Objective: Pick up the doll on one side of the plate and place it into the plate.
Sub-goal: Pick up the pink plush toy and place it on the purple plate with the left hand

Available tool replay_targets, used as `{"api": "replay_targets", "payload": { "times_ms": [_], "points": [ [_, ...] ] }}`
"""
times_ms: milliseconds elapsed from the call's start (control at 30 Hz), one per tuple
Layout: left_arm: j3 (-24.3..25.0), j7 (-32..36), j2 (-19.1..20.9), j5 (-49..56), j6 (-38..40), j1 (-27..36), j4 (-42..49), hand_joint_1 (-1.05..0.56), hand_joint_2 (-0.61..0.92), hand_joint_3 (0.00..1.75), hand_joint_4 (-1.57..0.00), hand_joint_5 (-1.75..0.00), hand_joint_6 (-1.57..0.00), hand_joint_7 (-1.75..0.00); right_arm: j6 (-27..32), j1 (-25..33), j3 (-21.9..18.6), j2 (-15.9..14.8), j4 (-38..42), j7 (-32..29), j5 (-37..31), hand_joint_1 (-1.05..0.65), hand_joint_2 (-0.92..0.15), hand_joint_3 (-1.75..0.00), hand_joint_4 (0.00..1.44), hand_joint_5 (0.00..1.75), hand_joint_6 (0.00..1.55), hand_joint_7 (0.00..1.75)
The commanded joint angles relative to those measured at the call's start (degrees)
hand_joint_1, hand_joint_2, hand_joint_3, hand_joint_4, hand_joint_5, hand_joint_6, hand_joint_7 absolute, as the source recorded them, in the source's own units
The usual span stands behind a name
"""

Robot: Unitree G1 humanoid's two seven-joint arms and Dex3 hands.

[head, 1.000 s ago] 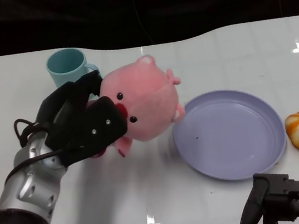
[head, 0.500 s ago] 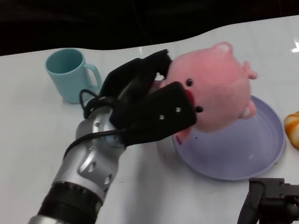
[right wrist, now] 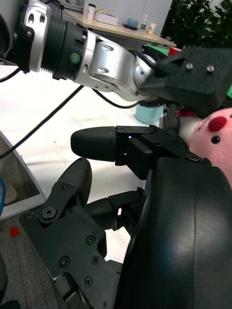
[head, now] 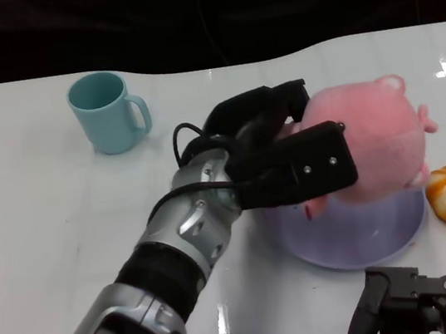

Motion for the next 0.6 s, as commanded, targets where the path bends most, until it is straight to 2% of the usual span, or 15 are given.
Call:
{"api": "replay_targets", "payload": {
  "times_ms": [33,100,133,200,267,300,367,400,433,500,533,600],
  "points": [
    [-0.4,0.1,-0.8,0.3,-0.2,-3.4,2.6,-0.20,0.40,1.12,-0.96,-1.75,-0.73,-1.75,-0.1,0.0,0.0,0.0,-0.4,-0.5,-0.6,-0.17,-0.53,-1.10,0.65,1.68,0.62,1.32],
    [-0.2,-1.2,-1.5,0.1,0.6,-4.3,4.0,-0.22,0.47,0.95,-0.92,-1.75,-0.69,-1.70,-0.1,0.0,0.0,-0.2,-0.4,-0.6,-0.8,-0.17,-0.53,-1.09,0.65,1.68,0.62,1.32],
    [-0.1,-1.7,-1.9,0.0,1.4,-4.8,4.7,-0.22,0.49,0.90,-0.90,-1.75,-0.70,-1.57,-0.1,0.0,0.0,-0.2,-0.4,-0.6,-0.7,-0.17,-0.54,-1.08,0.65,1.68,0.62,1.32],
    [-0.2,-2.4,-2.5,0.0,2.5,-5.6,5.7,-0.25,0.58,0.68,-0.83,-1.75,-0.76,-1.03,-0.2,0.0,-0.1,-0.3,-0.3,-0.6,-0.6,-0.17,-0.54,-1.07,0.65,1.69,0.62,1.31],
    [-0.3,-3.2,-2.7,0.1,3.2,-6.0,6.2,-0.26,0.68,0.47,-0.77,-1.75,-0.82,-0.64,-0.5,0.0,-0.2,-0.4,-0.2,-0.5,-0.7,-0.17,-0.55,-1.07,0.65,1.69,0.62,1.31],
    [-0.3,-4.1,-2.6,-0.2,3.0,-5.9,6.1,-0.28,0.75,0.36,-0.71,-1.69,-0.79,-0.45,-0.3,0.0,-0.3,-0.4,-0.3,-0.5,-0.6,-0.18,-0.55,-1.06,0.65,1.69,0.62,1.31],
    [-0.6,-5.9,-1.8,-0.2,2.2,-5.5,5.5,-0.36,0.86,0.18,-0.55,-1.38,-0.69,-0.23,0.0,0.0,-0.4,-0.4,-0.4,-0.4,-0.2,-0.18,-0.55,-1.06,0.66,1.69,0.62,1.31],
    [-1.4,-7.2,-1.3,0.5,2.1,-5.6,5.2,-0.49,0.90,0.16,-0.40,-1.05,-0.57,-0.12,0.4,0.0,-0.5,-0.4,-0.5,-0.4,-0.2,-0.17,-0.55,-1.05,0.66,1.69,0.62,1.31],
    [-2.3,-8.4,-0.9,1.2,2.2,-5.7,4.9,-0.59,0.91,0.18,-0.34,-0.70,-0.46,-0.05,0.4,0.0,-0.5,-0.4,-0.5,-0.4,-0.2,-0.17,-0.56,-1.05,0.66,1.69,0.62,1.31],
    [-4.4,-8.9,0.1,3.3,2.2,-5.7,4.2,-0.66,0.92,0.20,-0.29,-0.48,-0.38,-0.02,-0.1,-0.1,-0.5,-0.5,-0.2,-0.4,-0.3,-0.17,-0.56,-1.04,0.66,1.69,0.62,1.31],
    [-5.7,-8.7,0.6,4.6,1.8,-5.6,3.9,-0.75,0.92,0.22,-0.22,-0.38,-0.30,-0.01,-0.3,-0.2,-0.6,-0.4,0.0,-0.4,-0.1,-0.17,-0.56,-1.04,0.66,1.69,0.62,1.31],
    [-7.7,-9.4,1.5,6.4,1.6,-5.7,3.4,-0.83,0.92,0.27,-0.11,-0.31,-0.22,0.00,-0.3,-0.2,-0.7,-0.4,0.1,-0.4,0.0,-0.17,-0.55,-1.05,0.65,1.69,0.62,1.31]
  ]
}}
